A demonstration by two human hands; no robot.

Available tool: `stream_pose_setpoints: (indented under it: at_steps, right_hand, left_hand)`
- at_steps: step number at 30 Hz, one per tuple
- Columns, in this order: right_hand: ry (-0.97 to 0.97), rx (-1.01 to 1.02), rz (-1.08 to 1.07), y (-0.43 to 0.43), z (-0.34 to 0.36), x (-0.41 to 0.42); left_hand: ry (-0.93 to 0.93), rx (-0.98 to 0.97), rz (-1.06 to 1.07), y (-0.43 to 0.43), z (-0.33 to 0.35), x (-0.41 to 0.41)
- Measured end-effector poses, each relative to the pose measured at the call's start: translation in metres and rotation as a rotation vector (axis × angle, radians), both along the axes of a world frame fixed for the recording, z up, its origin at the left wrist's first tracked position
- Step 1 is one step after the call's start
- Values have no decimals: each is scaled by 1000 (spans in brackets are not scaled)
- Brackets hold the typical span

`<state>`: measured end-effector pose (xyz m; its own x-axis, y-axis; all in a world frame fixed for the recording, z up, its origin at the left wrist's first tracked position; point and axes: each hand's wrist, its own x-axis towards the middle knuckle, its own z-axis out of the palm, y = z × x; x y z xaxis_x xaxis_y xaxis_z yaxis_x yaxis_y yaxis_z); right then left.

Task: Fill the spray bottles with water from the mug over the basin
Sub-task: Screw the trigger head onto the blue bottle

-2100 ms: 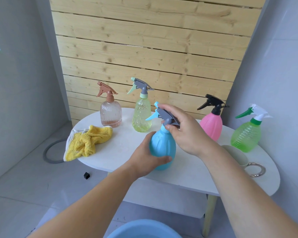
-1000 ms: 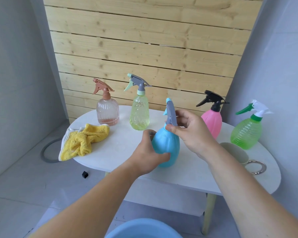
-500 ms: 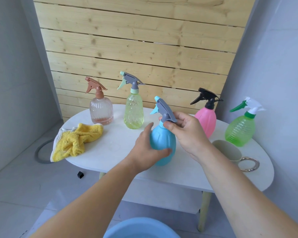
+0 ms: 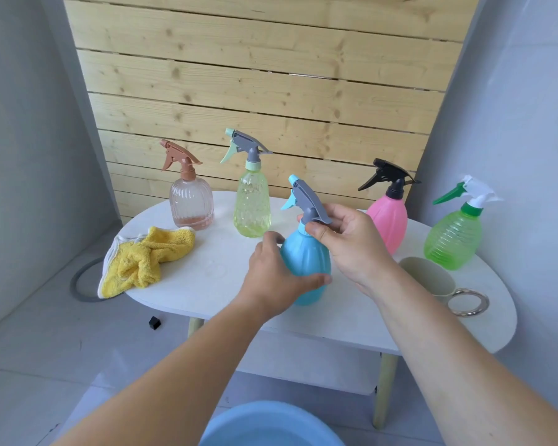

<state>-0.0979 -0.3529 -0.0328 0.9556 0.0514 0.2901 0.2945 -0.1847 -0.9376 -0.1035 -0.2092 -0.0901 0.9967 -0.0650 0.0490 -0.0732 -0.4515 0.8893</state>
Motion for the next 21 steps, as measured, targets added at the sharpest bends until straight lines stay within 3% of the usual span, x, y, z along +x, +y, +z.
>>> stream_pose_setpoints:
  at_steps: [4,10,14,21]
  right_hand:
    - [10,-13,15,-3,-1,1]
    - [-3,2,-14,-2,-1,1]
    - [-5,4,-10,-2,-1,0]
    - [-34,-24,-36,-2,0,-1]
  left_hand:
    - [83,-208,-178,3,-3,1]
    - [-13,-83,-63,6,0,3]
    - [47,-208,-205,8,-1,3]
    - [-55,-90,-33,3,-1,3]
